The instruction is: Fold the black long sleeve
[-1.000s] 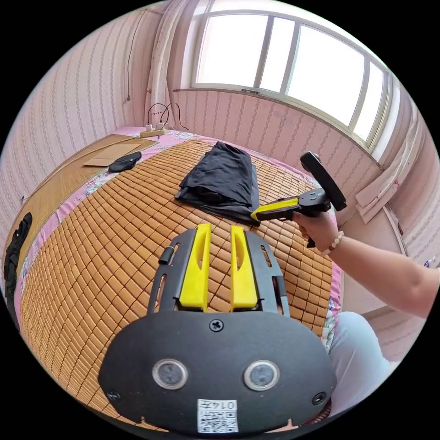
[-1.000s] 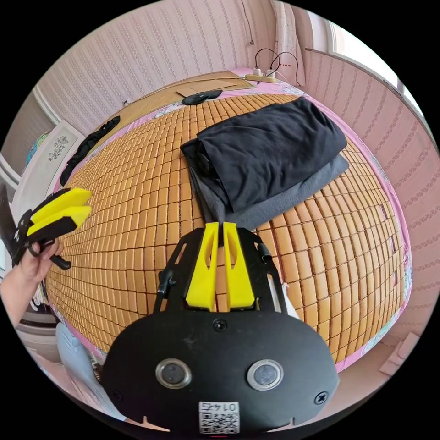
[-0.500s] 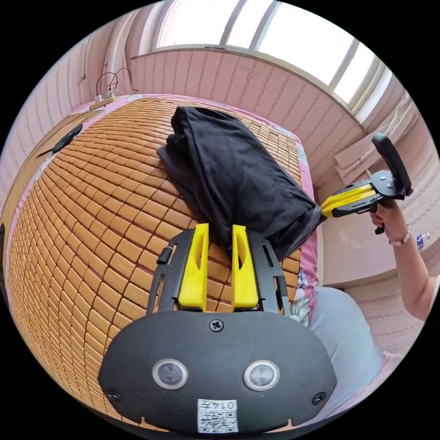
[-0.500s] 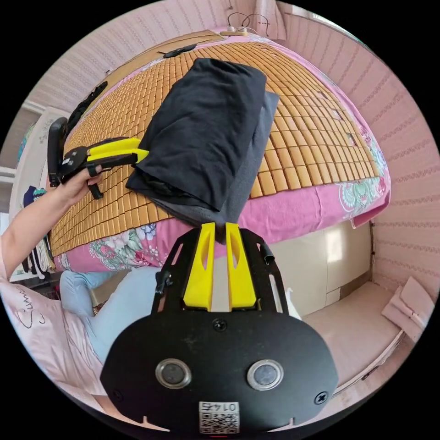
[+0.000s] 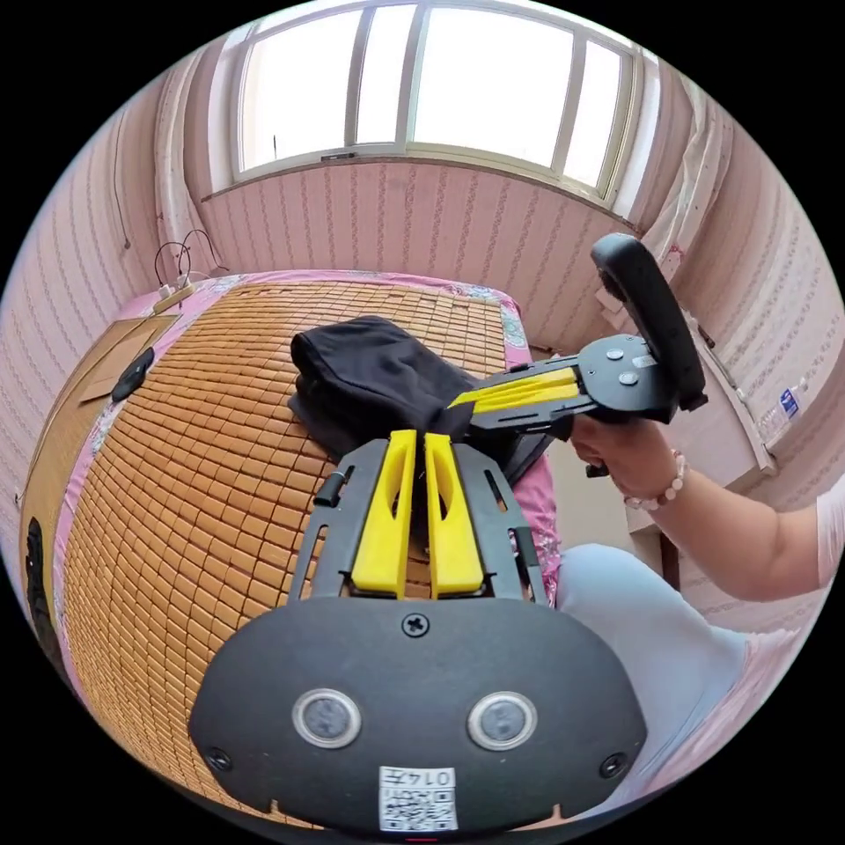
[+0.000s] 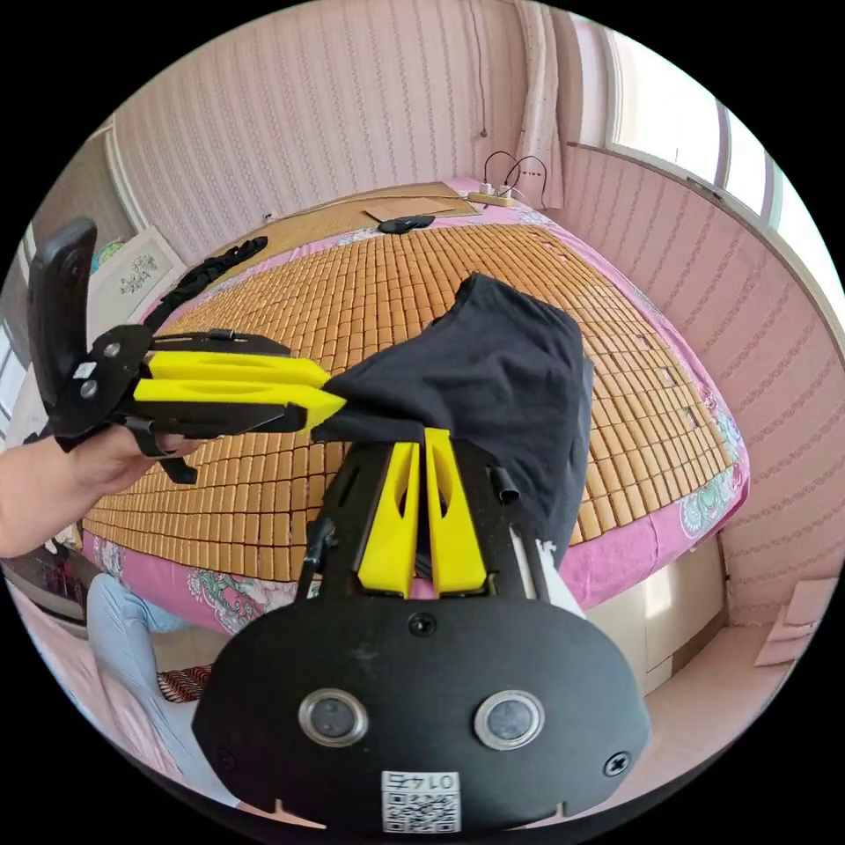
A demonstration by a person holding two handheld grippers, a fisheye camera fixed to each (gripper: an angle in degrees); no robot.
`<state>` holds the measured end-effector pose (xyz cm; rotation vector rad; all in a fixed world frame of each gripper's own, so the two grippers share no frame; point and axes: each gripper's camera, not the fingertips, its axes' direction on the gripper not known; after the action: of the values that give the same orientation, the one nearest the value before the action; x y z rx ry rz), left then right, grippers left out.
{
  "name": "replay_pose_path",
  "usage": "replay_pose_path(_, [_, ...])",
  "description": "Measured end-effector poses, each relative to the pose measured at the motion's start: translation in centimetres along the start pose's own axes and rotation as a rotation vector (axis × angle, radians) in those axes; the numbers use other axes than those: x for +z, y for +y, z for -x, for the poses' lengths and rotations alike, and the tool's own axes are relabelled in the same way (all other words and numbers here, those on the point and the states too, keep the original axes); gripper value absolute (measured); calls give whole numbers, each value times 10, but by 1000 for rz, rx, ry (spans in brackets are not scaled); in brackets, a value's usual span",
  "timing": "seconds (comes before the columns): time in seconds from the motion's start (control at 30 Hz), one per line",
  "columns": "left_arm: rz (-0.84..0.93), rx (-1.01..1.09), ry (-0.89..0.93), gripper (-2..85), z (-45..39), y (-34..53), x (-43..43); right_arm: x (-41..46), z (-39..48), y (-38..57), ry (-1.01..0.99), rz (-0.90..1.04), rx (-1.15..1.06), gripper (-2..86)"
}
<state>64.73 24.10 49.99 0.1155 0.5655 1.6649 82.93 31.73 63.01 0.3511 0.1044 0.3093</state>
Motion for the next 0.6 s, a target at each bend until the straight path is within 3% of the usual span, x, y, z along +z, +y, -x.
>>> replay_pose_path(0.17, [66,-54,-71,71,-3,22,20,-32,-77,46,-66,-151,264,2])
replay_pose_path(0.27, [106,-80,5,101,-14,30,38,-48,-100,67,-10,-201,310,3])
replay_pose_path(0.4, [209,-84,9,55,-32,29,67,-51,-117,91,-36,-229,343,3])
replay_pose_path(0.53, [172,-78,-19,19,-40,35,37,-56,-113,103,-126,-257,317,4])
replay_pose_path(0.6, [42,-81,-65,10,-45,48,-18,-78,-104,106,-121,-336,283,3])
